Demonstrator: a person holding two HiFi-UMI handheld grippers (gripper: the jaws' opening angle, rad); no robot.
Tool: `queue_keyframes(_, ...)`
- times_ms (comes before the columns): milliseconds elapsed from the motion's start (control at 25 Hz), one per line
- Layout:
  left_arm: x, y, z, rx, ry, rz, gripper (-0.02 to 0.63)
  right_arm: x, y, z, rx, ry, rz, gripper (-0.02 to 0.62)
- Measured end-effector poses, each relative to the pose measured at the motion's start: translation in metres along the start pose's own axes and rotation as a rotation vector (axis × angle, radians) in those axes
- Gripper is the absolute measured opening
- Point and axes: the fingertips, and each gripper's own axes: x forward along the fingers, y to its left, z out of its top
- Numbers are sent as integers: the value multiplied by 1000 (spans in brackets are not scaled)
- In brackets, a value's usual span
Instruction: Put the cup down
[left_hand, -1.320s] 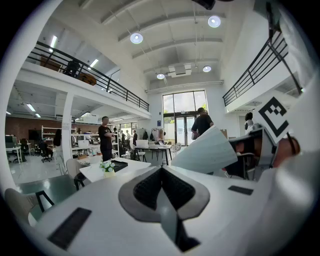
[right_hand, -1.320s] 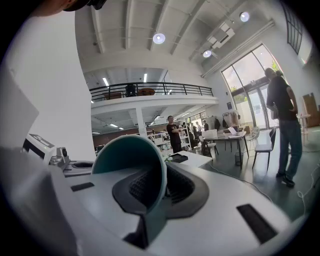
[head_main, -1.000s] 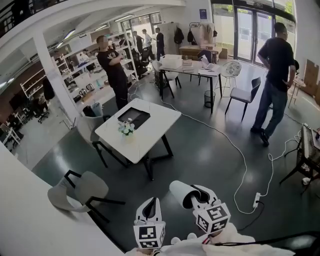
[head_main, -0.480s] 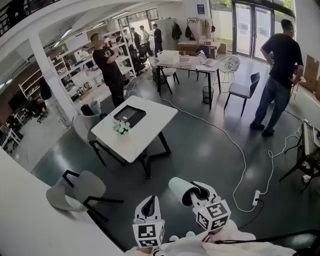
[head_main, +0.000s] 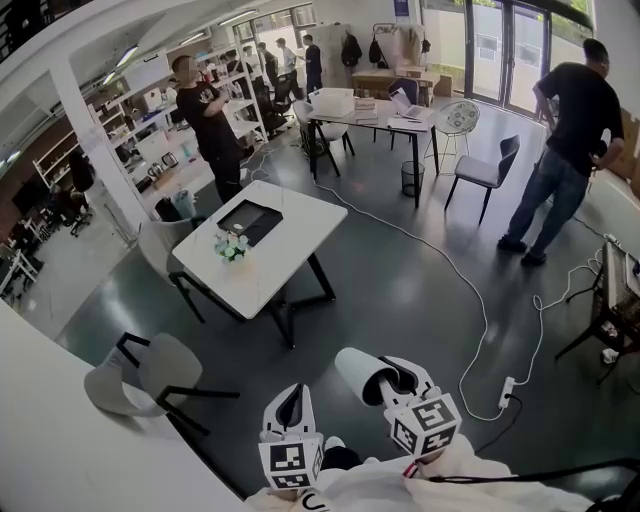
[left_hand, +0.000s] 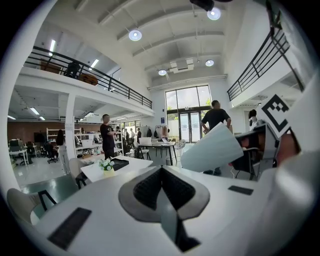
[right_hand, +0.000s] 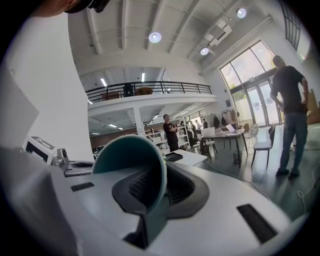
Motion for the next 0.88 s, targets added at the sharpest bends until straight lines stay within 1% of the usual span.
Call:
queue_keyframes(200, 22, -1, 5, 25, 2, -9, 8, 11, -17, 6, 17, -17, -8, 41)
queue_keyframes(480, 70, 10, 13, 27, -11, -31, 8, 46, -40, 12, 21, -31, -22, 41)
queue_keyframes(640, 105, 28, 13, 23, -4, -48, 8, 81, -51, 11, 25, -16, -35, 41)
queue_keyframes(880, 178, 77, 21, 20, 8, -67, 9, 161, -68, 20, 31, 8, -51, 40)
